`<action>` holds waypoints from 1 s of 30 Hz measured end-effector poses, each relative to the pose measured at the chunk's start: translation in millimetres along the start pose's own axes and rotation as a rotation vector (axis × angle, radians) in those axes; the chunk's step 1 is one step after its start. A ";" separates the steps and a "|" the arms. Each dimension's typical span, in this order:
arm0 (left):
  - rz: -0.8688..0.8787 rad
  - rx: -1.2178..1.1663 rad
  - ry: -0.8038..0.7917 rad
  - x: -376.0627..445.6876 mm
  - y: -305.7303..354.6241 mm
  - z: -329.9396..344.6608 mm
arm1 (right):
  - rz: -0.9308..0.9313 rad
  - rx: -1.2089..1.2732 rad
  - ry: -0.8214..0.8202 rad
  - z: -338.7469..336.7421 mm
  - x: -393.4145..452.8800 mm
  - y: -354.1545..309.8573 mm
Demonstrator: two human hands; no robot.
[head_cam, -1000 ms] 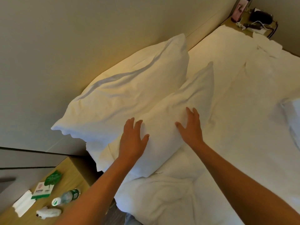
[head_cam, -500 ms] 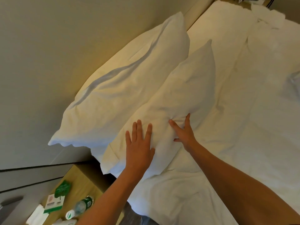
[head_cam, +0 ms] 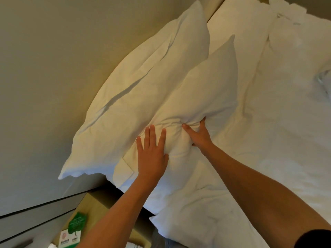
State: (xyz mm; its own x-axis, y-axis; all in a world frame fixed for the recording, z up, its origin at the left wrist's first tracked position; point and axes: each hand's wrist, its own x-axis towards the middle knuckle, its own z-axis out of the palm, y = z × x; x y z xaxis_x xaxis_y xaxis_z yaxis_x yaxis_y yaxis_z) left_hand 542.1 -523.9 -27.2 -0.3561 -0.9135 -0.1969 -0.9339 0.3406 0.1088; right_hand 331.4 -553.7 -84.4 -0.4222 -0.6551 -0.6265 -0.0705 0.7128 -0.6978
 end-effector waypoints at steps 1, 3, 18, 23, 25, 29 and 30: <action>0.005 -0.004 -0.003 -1.1 -0.3 0.7 | -0.003 -0.044 0.009 -2.4 -1.7 1.3; 0.010 -0.012 -0.012 -2.9 1.1 -1.1 | -0.026 -0.107 0.022 -9.3 -7.4 1.5; 0.080 -0.417 -0.163 -49.1 112.6 -42.7 | -0.038 -0.234 0.077 -181.0 -164.2 90.0; 0.237 -0.625 -0.314 -97.8 208.5 -37.3 | 0.084 -0.070 0.325 -253.0 -276.3 187.4; 0.329 -0.655 -0.399 -130.3 250.3 -32.1 | 0.152 0.028 0.422 -270.8 -326.5 232.4; 0.527 -0.673 -0.586 -214.2 330.2 -16.4 | 0.270 0.190 0.580 -283.3 -431.3 320.9; 0.571 -0.661 -0.635 -237.9 348.7 -11.8 | 0.306 0.231 0.619 -282.3 -457.0 341.1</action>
State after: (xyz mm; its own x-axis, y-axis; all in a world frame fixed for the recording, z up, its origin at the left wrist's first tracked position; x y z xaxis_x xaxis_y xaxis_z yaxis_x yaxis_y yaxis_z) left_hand 301.6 -190.4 69.0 -0.8630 -0.3107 -0.3984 -0.4894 0.3182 0.8119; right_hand 245.1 59.6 61.9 -0.8314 -0.1243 -0.5415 0.2961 0.7256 -0.6211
